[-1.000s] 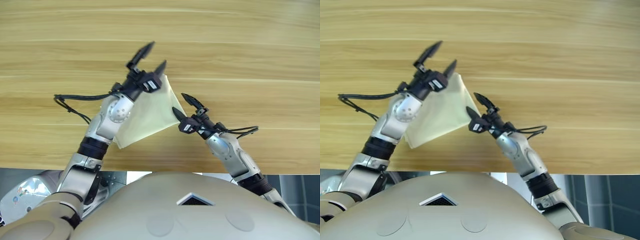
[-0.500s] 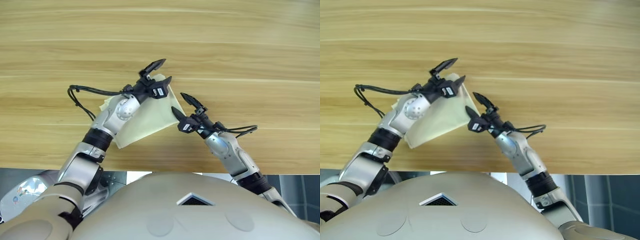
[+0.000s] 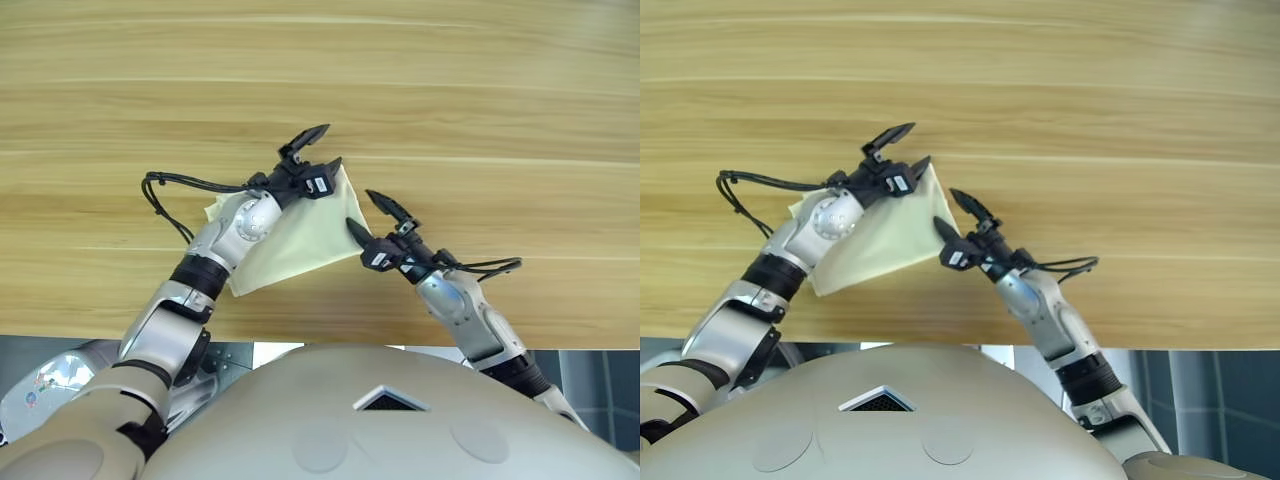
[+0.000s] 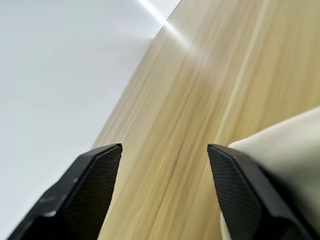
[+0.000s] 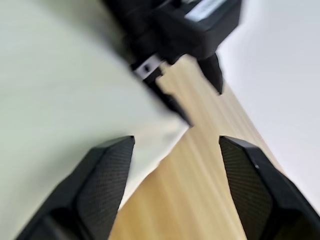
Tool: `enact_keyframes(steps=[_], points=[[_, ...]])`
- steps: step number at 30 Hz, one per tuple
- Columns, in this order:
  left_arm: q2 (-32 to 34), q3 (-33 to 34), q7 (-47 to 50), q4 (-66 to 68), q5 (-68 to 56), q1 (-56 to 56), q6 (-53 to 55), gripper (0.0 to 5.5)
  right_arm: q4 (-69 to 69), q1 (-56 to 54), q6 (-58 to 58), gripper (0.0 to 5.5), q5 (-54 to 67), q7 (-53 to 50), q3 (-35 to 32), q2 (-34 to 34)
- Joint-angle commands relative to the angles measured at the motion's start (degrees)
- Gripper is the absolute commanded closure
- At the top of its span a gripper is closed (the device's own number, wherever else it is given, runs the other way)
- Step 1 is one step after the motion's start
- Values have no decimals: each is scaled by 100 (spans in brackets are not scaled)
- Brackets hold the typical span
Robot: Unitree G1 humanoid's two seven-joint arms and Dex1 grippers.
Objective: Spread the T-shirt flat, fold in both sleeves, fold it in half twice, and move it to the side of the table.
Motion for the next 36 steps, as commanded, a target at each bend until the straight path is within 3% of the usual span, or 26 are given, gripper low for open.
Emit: enact_keyframes(steps=[1, 4, 7, 11, 16, 21, 24, 28, 31, 33, 36], points=[[107, -270, -153, 410, 351, 12, 134, 230, -1287, -160, 3, 238, 1761, 47, -438, 596], [82, -309, -89, 572, 357, -79, 63, 230, -1390, -460, 479, 238, 1805, 225, -430, 728], [11, -146, 328, 595, 301, -267, -46, 230, -837, -786, 616, 238, 1207, 418, 174, 819], [-25, 606, 1171, 51, -58, -490, -132, 230, 160, -1199, 541, 238, 554, 459, 972, 1169], [-41, 1529, 1856, -1071, -364, -250, -10, 230, 907, -1365, 332, 238, 263, 582, 1408, 1208], [-130, 2001, 1890, -2206, -693, 313, 72, 230, 1764, -1603, 249, 238, 279, 693, 1502, 1279], [-117, 2641, 1977, -2781, -1121, 535, 303, 230, 2447, -1750, 400, 238, 791, 720, 1011, 1357], [-77, 3538, 2079, -3115, -1682, 674, 530, 230, 2999, -2010, 1899, 238, 2996, 726, -1202, 1586], [-120, 3869, 2121, -3206, -1806, 762, 631, 230, 3605, -2368, 2527, 238, 3556, 90, -2432, 1306], [-150, 4053, 2170, -3246, -1844, 823, 665, 230, 4176, -2724, 2667, 238, 4174, -700, -3617, 1126], [-166, 4318, 2211, -3107, -1948, 972, 639, 230, 5132, -3311, 2303, 238, 4052, -1760, -4328, 588]])
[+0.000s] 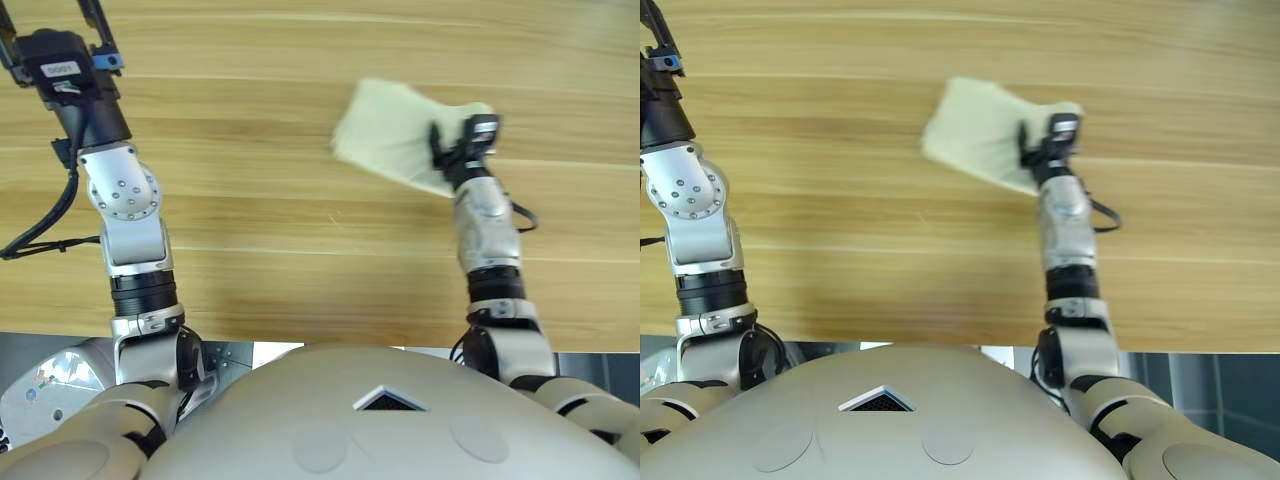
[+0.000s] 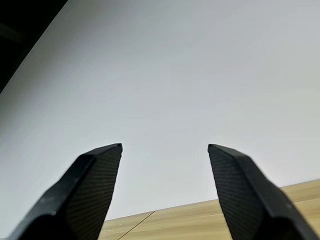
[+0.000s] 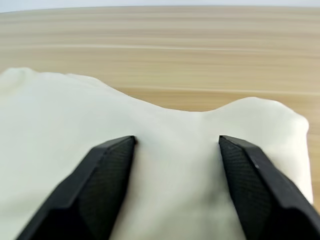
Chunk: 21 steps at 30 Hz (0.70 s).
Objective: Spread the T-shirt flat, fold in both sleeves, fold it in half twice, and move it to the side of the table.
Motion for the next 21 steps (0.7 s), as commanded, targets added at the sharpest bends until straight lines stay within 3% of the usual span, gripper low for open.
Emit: enact_keyframes(steps=[1, 6, 14, 17, 19, 21], points=[[-39, 348, 105, 21, -145, 256, 88, 230, 1623, -592, 87, 238, 242, -1349, -1226, -687], [-54, 852, 168, -103, -279, 886, 24, 230, 3697, -1711, -484, 238, 432, -2443, -2034, -1553], [-75, 1411, 226, -122, -282, 1654, -119, 230, 4530, -2498, -1238, 238, 291, -3577, -2137, -1742], [-131, 1482, 229, -76, -299, 1885, -210, 230, 4473, -2761, -1676, 238, 100, -3767, -1936, -1607], [-207, 1397, 232, -114, -257, 1937, -277, 230, 4173, -3036, -2351, 238, -350, -3775, -1444, -1272], [-292, 1303, 218, -170, -242, 1935, -329, 230, 3692, -3255, -3239, 238, -718, -3111, -831, -685]])
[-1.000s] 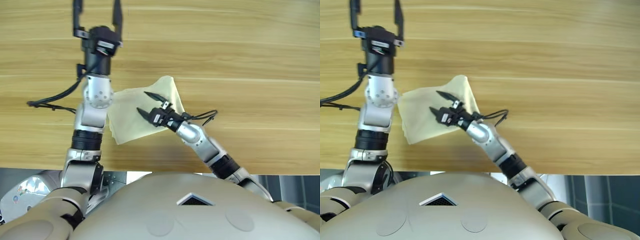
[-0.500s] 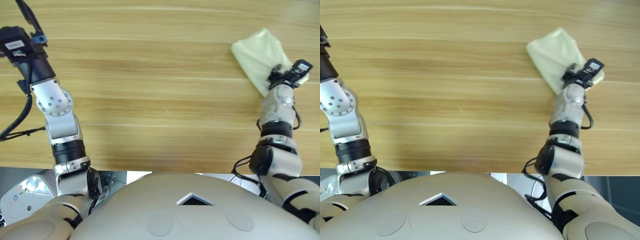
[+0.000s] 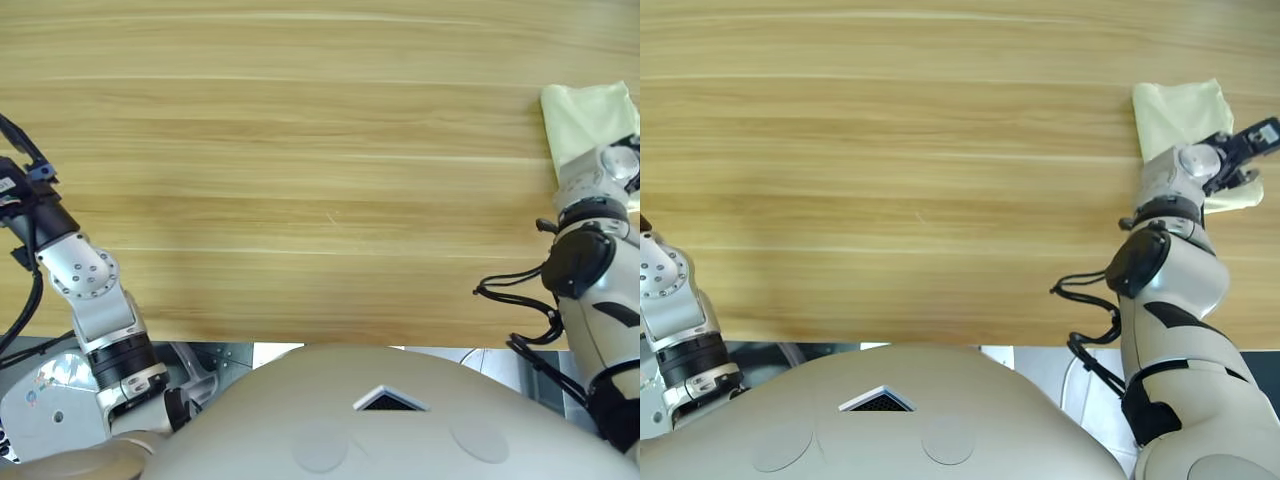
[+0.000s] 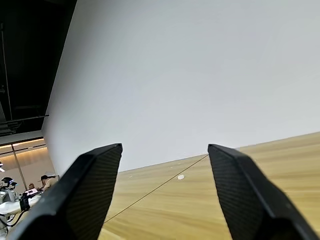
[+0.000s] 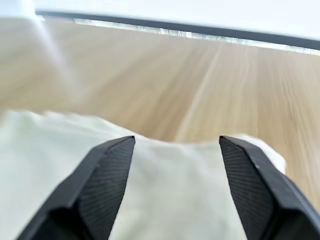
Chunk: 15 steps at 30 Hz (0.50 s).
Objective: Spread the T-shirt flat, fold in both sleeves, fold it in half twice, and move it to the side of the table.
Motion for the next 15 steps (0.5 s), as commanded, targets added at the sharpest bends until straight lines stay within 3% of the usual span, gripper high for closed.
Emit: enact_keyframes(steps=[1, 5, 8, 11, 15], points=[[-179, -195, 7, -107, 42, -14, -83, 230, -872, -618, -1432, 238, -729, 1029, 1200, 1179], [-294, -416, -14, -6, 25, -304, -34, 230, -767, -766, -1582, 238, -1622, 3120, 2965, 2943], [-417, -637, -56, 395, -63, -657, 117, 230, -235, -616, -1279, 238, -1822, 3642, 3353, 3710], [-734, -1029, -553, 1009, -565, -924, 466, 230, -94, -245, -1288, 238, -1646, 3729, 3255, 3736], [-1046, -1754, -1103, 2243, -624, -1662, 456, 230, -392, 354, -1448, 238, -1375, 3721, 2968, 3181]])
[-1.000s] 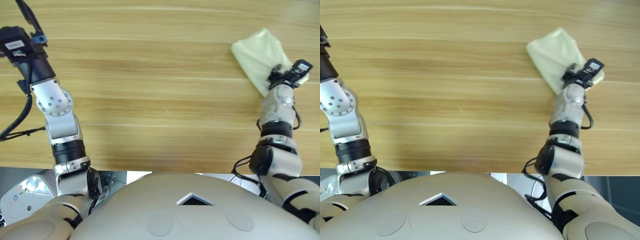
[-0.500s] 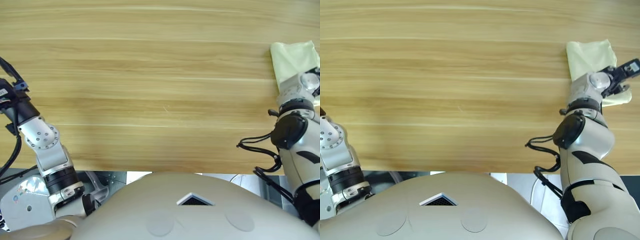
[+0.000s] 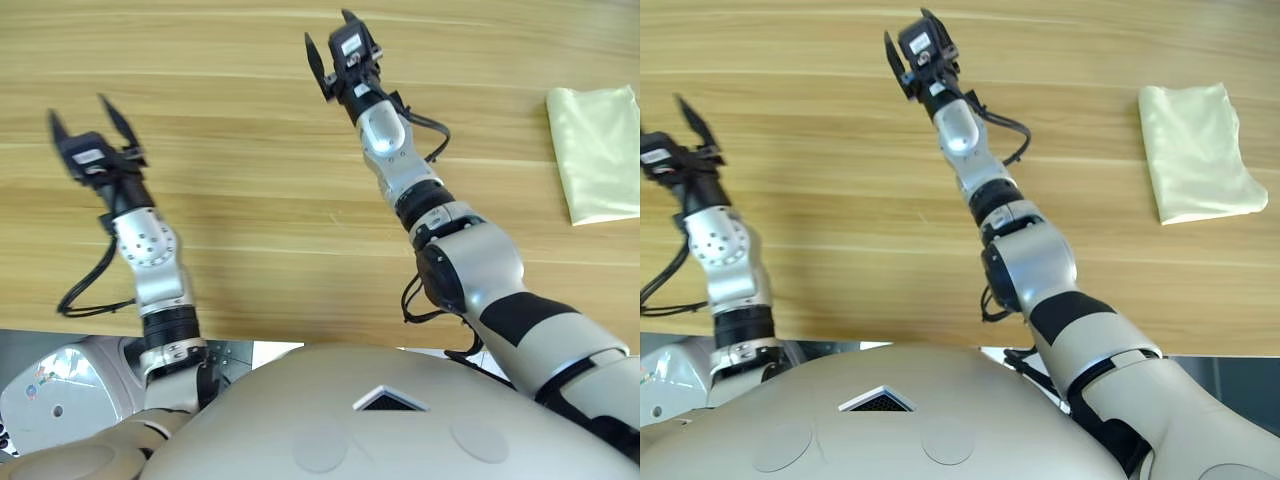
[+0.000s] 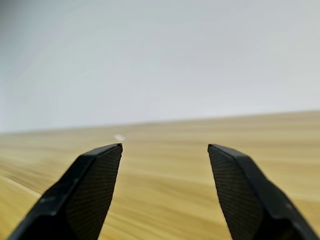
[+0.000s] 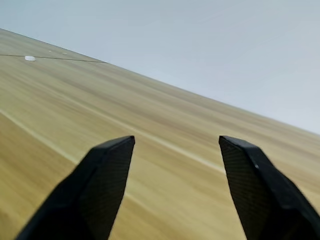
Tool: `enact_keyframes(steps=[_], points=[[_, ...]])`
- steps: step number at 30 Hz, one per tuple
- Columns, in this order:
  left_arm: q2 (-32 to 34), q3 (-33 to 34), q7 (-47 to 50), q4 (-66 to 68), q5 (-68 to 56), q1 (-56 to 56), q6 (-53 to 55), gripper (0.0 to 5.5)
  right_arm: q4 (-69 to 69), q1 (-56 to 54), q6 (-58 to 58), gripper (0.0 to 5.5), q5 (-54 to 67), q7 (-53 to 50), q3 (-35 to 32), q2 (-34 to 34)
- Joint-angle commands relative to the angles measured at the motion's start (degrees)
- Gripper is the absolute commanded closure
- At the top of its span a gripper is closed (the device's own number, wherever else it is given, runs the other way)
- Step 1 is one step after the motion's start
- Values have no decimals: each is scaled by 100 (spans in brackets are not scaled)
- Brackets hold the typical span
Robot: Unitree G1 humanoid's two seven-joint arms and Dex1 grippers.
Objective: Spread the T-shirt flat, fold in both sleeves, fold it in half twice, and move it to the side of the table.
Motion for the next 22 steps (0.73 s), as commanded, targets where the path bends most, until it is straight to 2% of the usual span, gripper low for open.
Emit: enact_keyframes(steps=[1, 3, 7, 13, 17, 22], points=[[-329, -720, -629, 1246, -16, -990, -66, 230, -478, 783, -198, 238, 335, -144, -420, -218], [-634, -1222, -763, 1952, 219, -1417, -297, 230, -1005, 1298, -422, 238, 363, -59, -511, -498], [-993, -2068, -358, 2818, 1037, -1763, -848, 230, -1865, 2146, -699, 238, 94, -218, -367, -628], [-1001, -1997, 192, 2988, 1035, -1755, -1088, 230, -2452, 2701, -507, 238, -43, -698, -546, -800], [-1030, -2021, 170, 2625, 939, -1406, -1083, 227, -2865, 3064, -234, 317, -98, -851, -620, -885], [-1031, -2060, 12, 2233, 828, -1126, -932, 227, -3303, 3416, 66, 317, -100, -893, -610, -870]])
